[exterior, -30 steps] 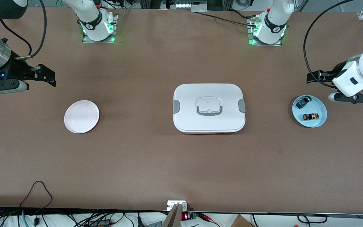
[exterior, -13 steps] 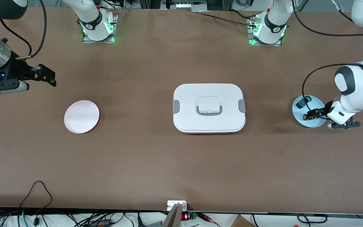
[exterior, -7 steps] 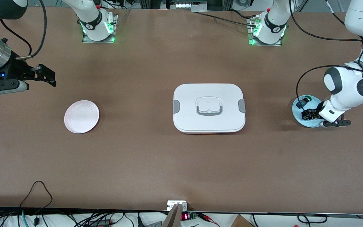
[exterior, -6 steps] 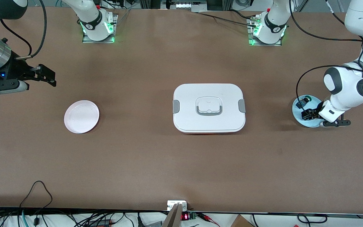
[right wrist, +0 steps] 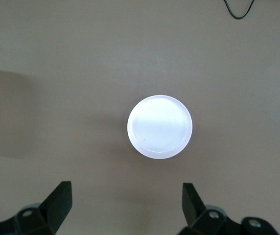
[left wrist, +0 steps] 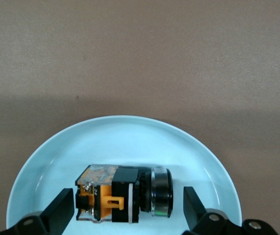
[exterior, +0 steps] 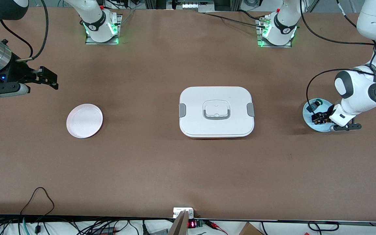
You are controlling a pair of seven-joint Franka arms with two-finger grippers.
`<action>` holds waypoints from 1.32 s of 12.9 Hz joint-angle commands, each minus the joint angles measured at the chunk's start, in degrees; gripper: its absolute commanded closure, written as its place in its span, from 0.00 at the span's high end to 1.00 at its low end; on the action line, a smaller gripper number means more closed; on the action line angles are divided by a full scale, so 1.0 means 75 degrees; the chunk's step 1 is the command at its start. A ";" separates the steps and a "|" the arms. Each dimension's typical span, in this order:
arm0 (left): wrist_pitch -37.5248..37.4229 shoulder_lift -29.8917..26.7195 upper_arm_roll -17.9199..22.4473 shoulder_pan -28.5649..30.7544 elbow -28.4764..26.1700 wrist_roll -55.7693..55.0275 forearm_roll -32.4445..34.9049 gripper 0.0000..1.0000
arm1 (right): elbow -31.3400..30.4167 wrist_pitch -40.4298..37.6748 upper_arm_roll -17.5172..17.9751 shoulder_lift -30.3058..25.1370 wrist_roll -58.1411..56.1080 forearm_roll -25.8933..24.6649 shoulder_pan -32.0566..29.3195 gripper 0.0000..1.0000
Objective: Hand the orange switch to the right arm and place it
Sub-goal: 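Lift the orange switch off the blue plate with the left gripper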
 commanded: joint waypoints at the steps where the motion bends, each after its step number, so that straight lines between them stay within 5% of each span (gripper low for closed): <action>1: 0.0045 0.0033 -0.0089 0.0088 0.0092 -0.0020 0.0107 0.53 | 0.0186 -0.0199 -0.0015 0.0048 0.0077 -0.0055 0.0055 1.00; 2: 0.0021 0.0091 -0.0089 0.0088 0.0104 -0.0021 0.0107 0.36 | 0.0186 -0.0199 -0.0015 0.0048 0.0077 -0.0056 0.0055 1.00; 6: -0.0456 -0.0188 -0.0124 0.0065 0.0337 0.0084 0.0107 0.33 | 0.0175 -0.0199 -0.0015 0.0060 0.0066 -0.0044 0.0008 1.00; 12: -0.5855 -0.0400 -0.0605 0.0112 0.2937 0.0283 -0.0523 0.33 | 0.0186 -0.0199 -0.0015 0.0060 0.0077 -0.0056 0.0020 1.00; 17: -0.7604 -0.0517 -0.0815 0.0100 0.3525 0.2189 -0.2562 0.33 | 0.0186 -0.0199 -0.0015 0.0060 0.0077 -0.0055 0.0020 1.00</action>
